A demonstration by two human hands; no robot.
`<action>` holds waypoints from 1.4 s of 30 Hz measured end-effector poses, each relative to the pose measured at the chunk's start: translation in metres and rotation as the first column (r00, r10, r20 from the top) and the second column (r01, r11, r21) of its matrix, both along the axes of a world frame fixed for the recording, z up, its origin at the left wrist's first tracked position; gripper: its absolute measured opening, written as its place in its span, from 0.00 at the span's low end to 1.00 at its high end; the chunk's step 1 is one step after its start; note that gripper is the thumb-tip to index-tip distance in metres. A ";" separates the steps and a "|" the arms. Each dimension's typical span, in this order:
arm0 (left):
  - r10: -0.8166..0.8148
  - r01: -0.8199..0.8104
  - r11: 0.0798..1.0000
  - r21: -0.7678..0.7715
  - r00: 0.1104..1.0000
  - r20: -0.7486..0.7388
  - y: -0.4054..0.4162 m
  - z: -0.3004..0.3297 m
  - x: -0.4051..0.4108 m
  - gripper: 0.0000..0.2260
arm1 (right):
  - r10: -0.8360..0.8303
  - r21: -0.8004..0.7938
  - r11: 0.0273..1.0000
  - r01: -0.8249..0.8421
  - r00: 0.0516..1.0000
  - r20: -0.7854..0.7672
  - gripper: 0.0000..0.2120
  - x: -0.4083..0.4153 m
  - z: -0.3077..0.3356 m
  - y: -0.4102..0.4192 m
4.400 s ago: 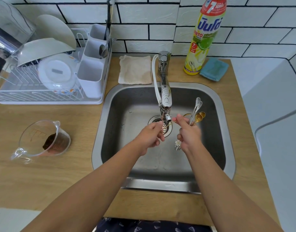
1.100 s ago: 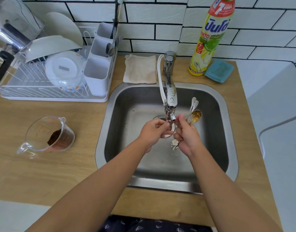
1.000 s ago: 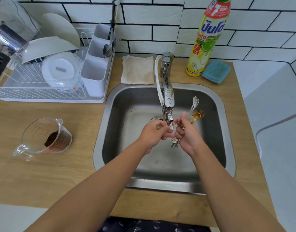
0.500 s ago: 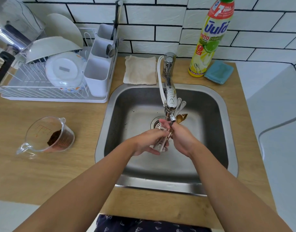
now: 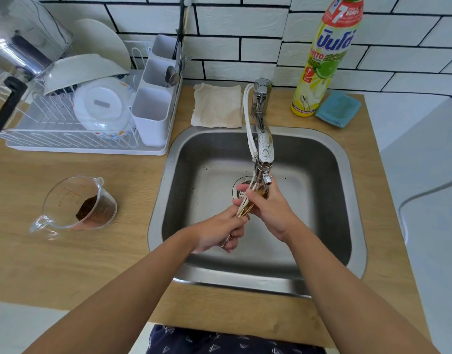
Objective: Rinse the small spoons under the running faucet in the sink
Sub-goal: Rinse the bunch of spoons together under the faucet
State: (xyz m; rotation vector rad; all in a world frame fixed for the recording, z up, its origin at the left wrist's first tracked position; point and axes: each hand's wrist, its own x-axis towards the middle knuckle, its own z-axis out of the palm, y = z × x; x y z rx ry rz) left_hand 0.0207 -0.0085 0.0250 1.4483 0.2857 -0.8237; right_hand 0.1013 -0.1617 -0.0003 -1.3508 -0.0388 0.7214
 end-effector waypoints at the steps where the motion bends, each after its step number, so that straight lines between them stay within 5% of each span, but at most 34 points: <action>1: 0.012 -0.012 1.000 -0.024 1.000 -0.026 0.001 0.001 0.000 0.13 | -0.014 -0.018 1.000 0.014 1.000 0.001 0.13 -0.001 -0.001 0.003; 3: 0.032 -0.037 0.997 -0.061 0.996 -0.081 0.005 0.005 0.000 0.17 | -0.011 -0.051 0.999 0.011 1.000 -0.003 0.07 -0.002 -0.002 0.006; 7: 0.042 -0.043 0.999 -0.011 0.998 -0.048 0.010 0.006 0.000 0.15 | 0.113 -0.225 0.970 -0.093 0.991 0.077 0.17 0.002 0.000 0.005; 14: 0.116 -0.116 0.989 0.087 0.993 0.011 0.012 -0.006 -0.008 0.12 | 0.023 -0.225 0.974 -0.011 0.998 0.050 0.04 0.010 -0.007 -0.015; 20: 0.117 -0.121 0.989 0.084 0.992 0.048 0.000 -0.011 -0.012 0.09 | -0.075 -0.168 0.984 0.058 0.992 -0.097 0.06 0.002 -0.017 -0.012; 31: 0.265 -0.265 0.964 0.005 0.964 0.002 -0.004 -0.021 -0.011 0.12 | -0.186 -0.260 0.946 0.192 0.981 0.046 0.06 0.001 -0.018 -0.006; 39: 0.349 -0.349 0.935 -0.065 0.937 -0.010 0.000 -0.018 -0.009 0.12 | -0.188 -0.059 0.981 0.184 0.980 -0.068 0.06 0.002 -0.016 -0.018; 42: 0.336 -0.336 0.940 -0.060 0.942 -0.012 0.002 -0.019 -0.009 0.13 | -0.172 -0.177 0.969 0.171 0.985 0.011 0.05 0.001 -0.015 -0.015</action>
